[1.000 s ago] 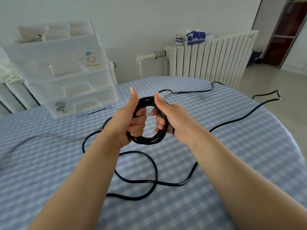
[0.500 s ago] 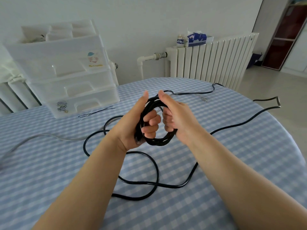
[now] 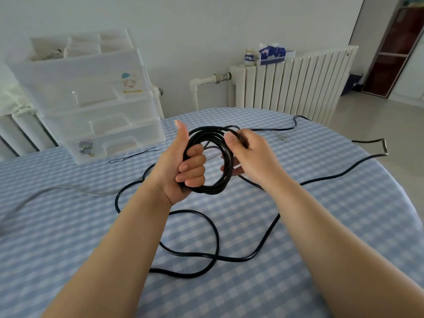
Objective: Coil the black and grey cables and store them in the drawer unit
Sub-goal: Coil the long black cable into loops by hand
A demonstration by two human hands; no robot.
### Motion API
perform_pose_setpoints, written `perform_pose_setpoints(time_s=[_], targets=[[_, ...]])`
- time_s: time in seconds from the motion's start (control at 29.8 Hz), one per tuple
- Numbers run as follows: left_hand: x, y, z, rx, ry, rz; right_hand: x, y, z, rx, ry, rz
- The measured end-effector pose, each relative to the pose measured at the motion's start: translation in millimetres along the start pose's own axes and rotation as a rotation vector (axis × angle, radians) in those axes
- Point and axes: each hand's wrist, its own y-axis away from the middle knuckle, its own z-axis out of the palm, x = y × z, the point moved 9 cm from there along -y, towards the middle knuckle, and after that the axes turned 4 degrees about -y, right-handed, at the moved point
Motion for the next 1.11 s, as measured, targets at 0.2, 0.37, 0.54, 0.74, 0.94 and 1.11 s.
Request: perform_pose_setpoints(time_s=[0.2,0.37,0.54,0.74,0.94,1.11], targets=[[16.4,-2.6,-34.0,0.117,0.136,0.070,0.4,-8.4,-14.0,-0.012,0.347,-0.128],[11.1,-3.0,-26.9,0.083,0.131,0.050,0.6,-7.4,-35.5,0.180,0.664,-0.028],[9.4,2.9,-8.9,-0.106,0.080,-0.025,8.5,-9.1,-38.1,0.215,0.690,0.061],[11.9,4.9,-10.5,-0.084,-0.026,-0.057,-1.9,-4.3,-44.3,0.333,0.602,0.008],[27.6,1.6,-26.9,0.042,0.162,0.101,16.3,-1.0,-2.7,-0.049,0.698,0.152],[40.7,4.1,-53.9,0.296,0.278,0.245,15.7,10.6,26.7,-0.223,0.935,0.059]])
